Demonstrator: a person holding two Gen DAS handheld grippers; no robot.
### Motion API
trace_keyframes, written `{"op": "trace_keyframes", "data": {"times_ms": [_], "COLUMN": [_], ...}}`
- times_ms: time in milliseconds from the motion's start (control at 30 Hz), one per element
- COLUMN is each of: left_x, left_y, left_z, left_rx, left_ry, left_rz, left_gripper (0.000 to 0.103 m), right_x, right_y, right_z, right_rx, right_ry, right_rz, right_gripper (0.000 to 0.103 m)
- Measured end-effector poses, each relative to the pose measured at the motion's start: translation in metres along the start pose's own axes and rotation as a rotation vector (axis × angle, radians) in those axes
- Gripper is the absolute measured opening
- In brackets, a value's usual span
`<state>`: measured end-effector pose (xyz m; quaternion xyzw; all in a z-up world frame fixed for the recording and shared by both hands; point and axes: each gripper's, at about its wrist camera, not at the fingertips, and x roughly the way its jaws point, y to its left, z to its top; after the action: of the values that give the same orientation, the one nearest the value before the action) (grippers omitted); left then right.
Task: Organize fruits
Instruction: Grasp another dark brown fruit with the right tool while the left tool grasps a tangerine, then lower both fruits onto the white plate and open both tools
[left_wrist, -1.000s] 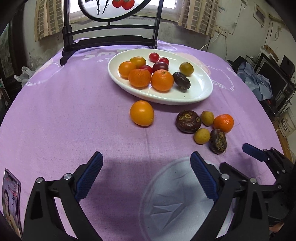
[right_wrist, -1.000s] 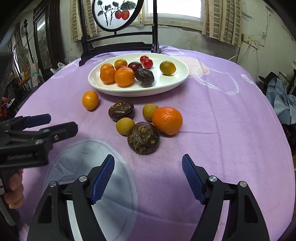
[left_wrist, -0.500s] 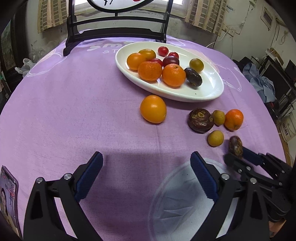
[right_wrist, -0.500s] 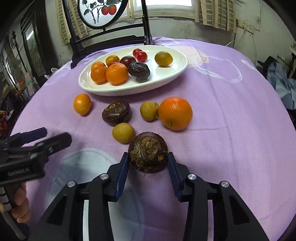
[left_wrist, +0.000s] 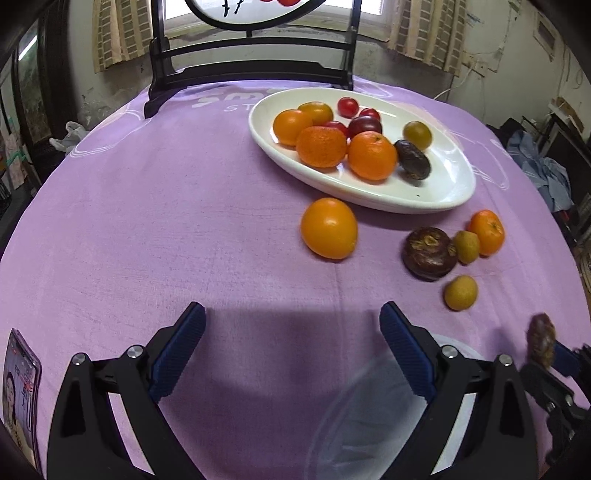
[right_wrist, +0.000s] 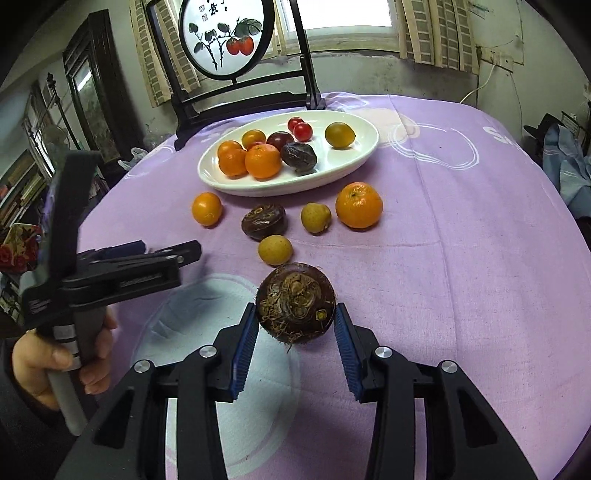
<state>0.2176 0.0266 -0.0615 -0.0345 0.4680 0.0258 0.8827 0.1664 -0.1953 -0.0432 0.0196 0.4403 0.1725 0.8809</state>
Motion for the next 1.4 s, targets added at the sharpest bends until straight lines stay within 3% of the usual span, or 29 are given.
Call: {"op": "trace_keyframes", "data": {"times_ms": [233, 333, 367, 400, 633, 800, 1000, 1200, 1333, 1400], "left_x": [0.027, 0.031, 0.031, 0.030, 0.003, -0.037, -0.079, -0.093, -0.077, -0.061], "left_y": [-0.013, -0.017, -0.019, -0.021, -0.023, -0.025, -0.022, -0.026, -0.029, -0.031], "left_z": [0.028, 0.041, 0.043, 0.043, 0.024, 0.009, -0.001, 0.030, 0.061, 0.076], "left_rx": [0.010, 0.003, 0.005, 0.010, 0.039, 0.096, 0.139, 0.155, 0.133, 0.118], "left_ry": [0.021, 0.022, 0.026, 0.028, 0.008, -0.032, -0.082, -0.120, -0.120, -0.118], "left_rz": [0.043, 0.010, -0.010, -0.015, -0.077, -0.127, -0.183, -0.218, -0.232, -0.202], "left_gripper": [0.079, 0.054, 0.039, 0.036, 0.036, 0.036, 0.036, 0.036, 0.036, 0.036], "right_x": [-0.013, -0.011, -0.009, -0.008, 0.000, -0.007, -0.030, -0.049, -0.036, -0.023], "right_y": [0.006, 0.007, 0.006, 0.005, 0.003, 0.006, -0.001, -0.004, -0.004, -0.005], "right_z": [0.000, -0.001, 0.000, -0.001, -0.002, -0.002, 0.011, 0.056, 0.094, 0.107], "right_rx": [-0.020, -0.023, -0.021, -0.018, -0.018, -0.034, 0.013, -0.020, -0.053, -0.044], "right_ry": [-0.011, -0.004, 0.002, 0.008, 0.020, -0.032, -0.102, -0.201, -0.242, -0.232], "right_rz": [0.049, 0.049, 0.046, 0.044, 0.025, 0.021, 0.075, 0.029, 0.032, 0.036], "right_gripper": [0.043, 0.043, 0.043, 0.043, 0.043, 0.043, 0.043, 0.043, 0.043, 0.043]}}
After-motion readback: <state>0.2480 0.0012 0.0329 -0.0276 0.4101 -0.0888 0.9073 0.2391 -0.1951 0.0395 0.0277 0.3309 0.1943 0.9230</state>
